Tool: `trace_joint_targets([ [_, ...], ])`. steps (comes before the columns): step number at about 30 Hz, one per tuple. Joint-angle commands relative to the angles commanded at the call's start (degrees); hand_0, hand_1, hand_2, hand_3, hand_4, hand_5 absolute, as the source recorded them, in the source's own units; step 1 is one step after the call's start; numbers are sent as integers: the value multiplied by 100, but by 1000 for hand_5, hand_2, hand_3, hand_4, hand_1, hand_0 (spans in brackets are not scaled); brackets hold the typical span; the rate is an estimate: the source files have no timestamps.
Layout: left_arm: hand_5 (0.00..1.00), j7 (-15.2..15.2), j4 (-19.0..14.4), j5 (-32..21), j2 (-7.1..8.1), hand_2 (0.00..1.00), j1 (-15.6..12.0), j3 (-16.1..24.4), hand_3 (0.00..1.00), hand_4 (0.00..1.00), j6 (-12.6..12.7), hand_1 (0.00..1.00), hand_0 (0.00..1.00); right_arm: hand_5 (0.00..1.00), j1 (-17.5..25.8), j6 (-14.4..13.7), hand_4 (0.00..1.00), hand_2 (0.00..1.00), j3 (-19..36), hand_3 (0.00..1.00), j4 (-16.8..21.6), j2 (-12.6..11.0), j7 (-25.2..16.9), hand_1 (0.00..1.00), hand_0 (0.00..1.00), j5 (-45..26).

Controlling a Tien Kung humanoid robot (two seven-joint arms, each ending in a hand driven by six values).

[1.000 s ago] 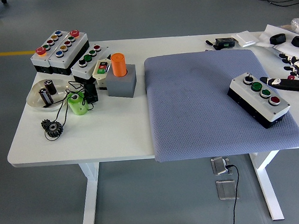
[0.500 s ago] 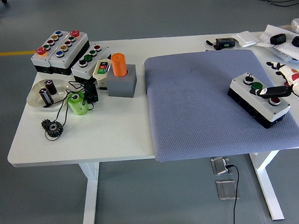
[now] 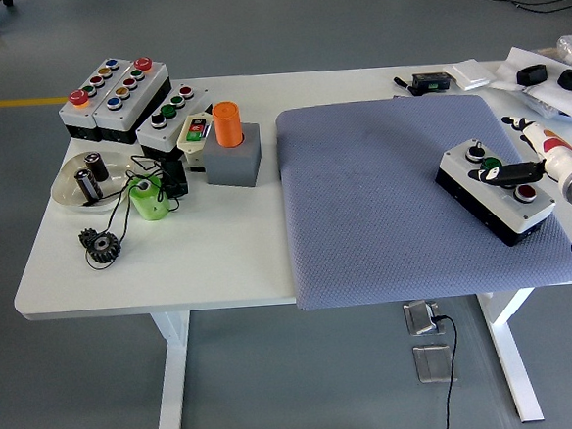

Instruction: Pick up the button,place it on the desk,press the button,press the button

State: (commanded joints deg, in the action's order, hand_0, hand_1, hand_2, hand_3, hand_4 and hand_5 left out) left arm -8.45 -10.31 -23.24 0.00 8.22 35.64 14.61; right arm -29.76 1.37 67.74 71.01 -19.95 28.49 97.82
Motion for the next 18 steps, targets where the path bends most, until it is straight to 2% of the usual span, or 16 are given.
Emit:
trace_joint_targets([
  [5,971,-5,0,1,0,754,-3,19,547,345,3,728,668,309,-22,22,940,998,-59,998,-65,70,71,969,998,46],
  [10,969,-8,0,-9,0,754,4,22,547,344,-2,729,668,307,-149,10,938,998,-104,998,-287,171,114,970,998,148],
  [18,966,-22,0,-58,0,754,20,-19,546,339,-13,728,668,300,-312,-15,933,998,-278,998,-478,219,397,970,998,292],
])
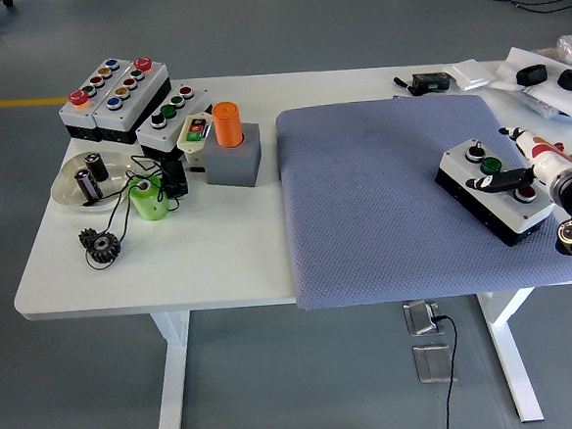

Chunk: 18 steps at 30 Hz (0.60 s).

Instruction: Pick up the button,place it on the desk,press the button,press the button

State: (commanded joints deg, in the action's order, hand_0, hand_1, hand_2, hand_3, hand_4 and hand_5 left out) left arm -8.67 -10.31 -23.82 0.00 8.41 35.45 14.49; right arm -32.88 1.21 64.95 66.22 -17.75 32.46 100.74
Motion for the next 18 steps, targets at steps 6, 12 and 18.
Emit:
trace_joint_targets([
  [6,965,3,0,110,0,752,17,140,544,339,23,728,668,290,-149,-79,925,998,-134,998,-220,169,141,957,997,180],
  [12,966,-19,0,-20,0,752,28,6,544,339,-2,728,668,286,-249,-284,921,998,-210,998,-526,281,243,951,996,573],
  [18,960,-25,0,-49,0,752,24,-20,542,338,9,728,668,290,-261,-270,922,998,-283,998,-654,335,284,948,994,592],
])
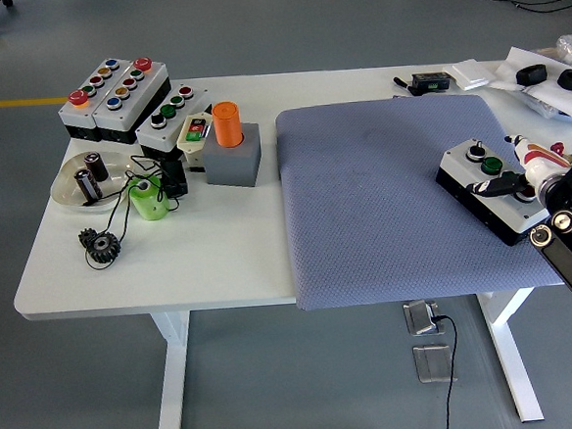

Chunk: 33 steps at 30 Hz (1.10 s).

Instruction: Pick up the button,place it on the desk,press the button,press the button

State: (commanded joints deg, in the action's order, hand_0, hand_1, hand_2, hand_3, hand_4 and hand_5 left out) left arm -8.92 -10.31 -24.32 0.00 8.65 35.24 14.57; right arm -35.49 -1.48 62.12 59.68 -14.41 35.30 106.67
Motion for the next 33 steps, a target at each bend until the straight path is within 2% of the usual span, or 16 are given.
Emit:
trace_joint_targets([
  [6,955,8,0,60,0,752,10,19,542,336,7,727,668,281,-54,-39,917,998,-74,998,-85,28,-24,946,992,-29],
  [13,952,-19,0,44,0,752,20,60,541,334,6,726,668,281,-76,-234,916,998,-247,998,-208,48,-36,941,990,4],
  [14,949,-20,0,70,0,751,25,83,539,334,15,726,668,272,-91,-280,905,946,-294,960,-234,47,-43,910,977,18],
  [19,949,-56,0,84,0,751,37,92,539,334,42,726,668,272,-128,-304,905,946,-358,960,-364,49,-16,910,977,45],
  [20,948,-56,0,153,0,750,43,145,535,336,68,723,666,250,-120,-293,881,705,-343,815,-393,44,-3,717,926,10],
  [23,948,-20,0,429,0,750,95,352,535,336,149,723,666,250,-92,-383,881,705,-325,815,-434,15,41,717,926,-85],
  [25,948,-37,0,429,0,750,118,372,535,336,150,723,666,250,-101,-444,881,705,-344,815,-450,4,59,717,926,-118],
  [26,951,-47,0,407,0,750,125,360,533,337,147,722,664,231,-108,-453,836,585,-358,736,-460,0,74,572,797,-145],
  [31,951,-28,0,513,0,750,141,456,533,337,178,722,664,231,-120,-483,836,585,-423,736,-528,-4,119,572,797,-249],
  [32,948,-24,0,519,0,750,141,459,533,336,180,723,663,166,-123,-513,740,484,-441,637,-531,-8,118,427,588,-253],
  [33,948,-22,0,524,0,750,141,464,533,336,180,723,663,166,-123,-536,740,484,-447,637,-529,-10,111,427,588,-251],
])
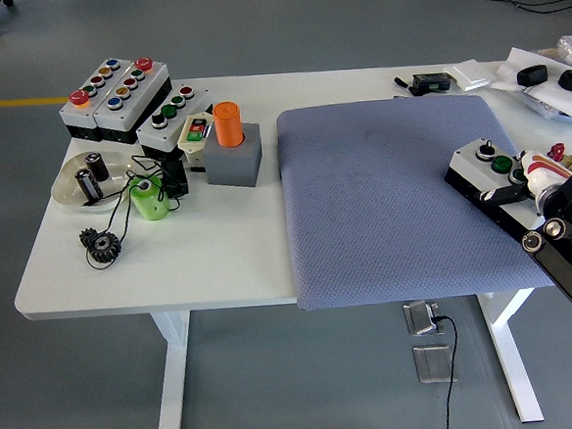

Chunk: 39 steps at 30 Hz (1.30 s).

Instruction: Pick up the button,place it on the desk,press the button,press the button

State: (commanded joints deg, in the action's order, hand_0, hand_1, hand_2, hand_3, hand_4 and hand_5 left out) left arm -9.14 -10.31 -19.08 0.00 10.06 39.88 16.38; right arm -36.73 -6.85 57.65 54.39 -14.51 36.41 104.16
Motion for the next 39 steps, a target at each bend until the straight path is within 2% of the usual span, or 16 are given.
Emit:
trace_joint_targets([
  [4,948,19,0,65,0,750,-7,47,533,336,13,723,663,166,15,-317,740,484,-17,637,22,-35,-185,427,588,-191],
  [5,946,23,0,77,0,749,-8,52,532,335,15,722,662,143,18,-398,620,383,-17,505,23,-45,-262,261,417,-330],
  [6,946,24,0,81,0,749,-9,54,532,335,16,722,662,143,19,-428,620,383,-17,505,23,-49,-290,261,417,-392],
  [10,946,41,0,236,0,749,0,229,532,335,60,722,662,143,25,-1003,620,383,6,505,47,-152,-763,261,417,-739],
  [11,941,44,0,243,0,747,4,236,530,331,63,721,662,125,23,-1102,529,313,-1,454,71,-190,-889,153,288,-795],
  [16,941,42,0,209,0,747,9,229,530,331,51,721,662,125,5,-1379,529,313,-114,454,158,-352,-1405,153,288,-1152],
  [17,937,45,0,223,0,747,9,246,526,327,54,720,660,163,-4,-1474,444,207,-186,363,197,-424,-1585,14,134,-1275],
  [18,937,46,0,230,0,747,9,254,526,327,55,720,660,163,-8,-1525,444,207,-221,363,216,-460,-1726,14,134,-1353],
  [22,937,51,0,237,0,747,-16,269,526,327,54,720,660,163,-48,-1476,444,207,-450,363,320,-632,-2323,14,134,-1647],
  [23,936,53,0,240,0,747,-21,272,526,327,55,719,659,230,-70,-1387,430,153,-544,316,358,-695,-2507,2,104,-1694],
  [28,936,60,0,232,0,747,-34,261,526,327,54,719,659,230,-245,-869,430,153,-1045,316,390,-931,-3380,2,104,-1566],
  [29,936,61,0,233,0,746,-35,261,526,326,54,718,657,192,-286,-763,443,140,-1159,317,383,-966,-3513,2,92,-1503],
  [32,936,65,0,245,0,746,-38,272,526,326,59,718,657,192,-453,-574,443,140,-1529,317,381,-1085,-3784,2,92,-1307],
  [39,936,74,0,254,0,746,-39,277,526,325,67,718,657,209,-969,-241,424,138,-2600,313,435,-1369,-4025,2,88,-1214],
])
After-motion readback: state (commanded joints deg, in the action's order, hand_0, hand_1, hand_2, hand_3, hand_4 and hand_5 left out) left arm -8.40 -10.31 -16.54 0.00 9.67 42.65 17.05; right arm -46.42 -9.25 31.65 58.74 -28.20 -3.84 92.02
